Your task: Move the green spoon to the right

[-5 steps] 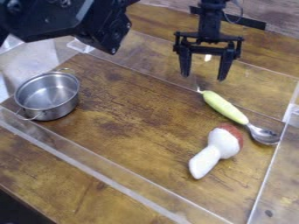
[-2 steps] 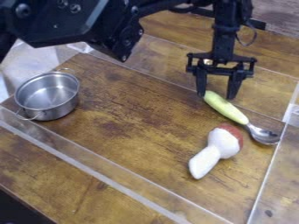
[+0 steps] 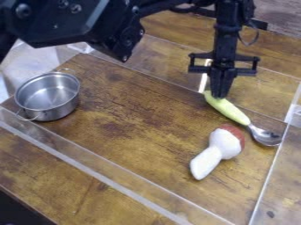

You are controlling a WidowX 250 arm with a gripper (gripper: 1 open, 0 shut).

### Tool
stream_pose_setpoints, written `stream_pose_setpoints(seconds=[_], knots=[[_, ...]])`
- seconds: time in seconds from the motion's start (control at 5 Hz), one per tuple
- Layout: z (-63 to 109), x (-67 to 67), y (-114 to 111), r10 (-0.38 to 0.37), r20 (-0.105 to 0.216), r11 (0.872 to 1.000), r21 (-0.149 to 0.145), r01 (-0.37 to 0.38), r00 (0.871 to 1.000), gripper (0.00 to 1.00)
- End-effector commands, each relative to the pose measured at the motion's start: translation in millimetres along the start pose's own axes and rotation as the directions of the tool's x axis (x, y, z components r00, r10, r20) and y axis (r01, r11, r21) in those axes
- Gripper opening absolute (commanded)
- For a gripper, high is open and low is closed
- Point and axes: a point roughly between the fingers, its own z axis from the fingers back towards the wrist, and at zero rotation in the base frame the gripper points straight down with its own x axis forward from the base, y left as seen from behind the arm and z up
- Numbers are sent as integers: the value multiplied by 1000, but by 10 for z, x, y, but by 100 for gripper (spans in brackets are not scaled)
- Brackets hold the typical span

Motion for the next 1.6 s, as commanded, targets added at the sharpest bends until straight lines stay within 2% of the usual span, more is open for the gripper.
stream_pose_setpoints(seconds=[0.0, 0.2, 0.4, 0.6, 0.8, 1.0, 1.4], knots=[[438, -17, -88, -38, 87, 997, -64, 44, 995, 0], [454, -40, -130, -135, 82, 989, -57, 140, 987, 0], [480, -80, -178, -226, 74, 971, -59, 230, 971, 0], [433, -135, -294, -222, 75, 972, -67, 227, 972, 0], [493, -142, -275, -165, 66, 983, -68, 169, 984, 100], [566, -154, -249, -106, 57, 991, -73, 110, 993, 100], [571, -244, -481, -123, 18, 992, -33, 123, 992, 100]])
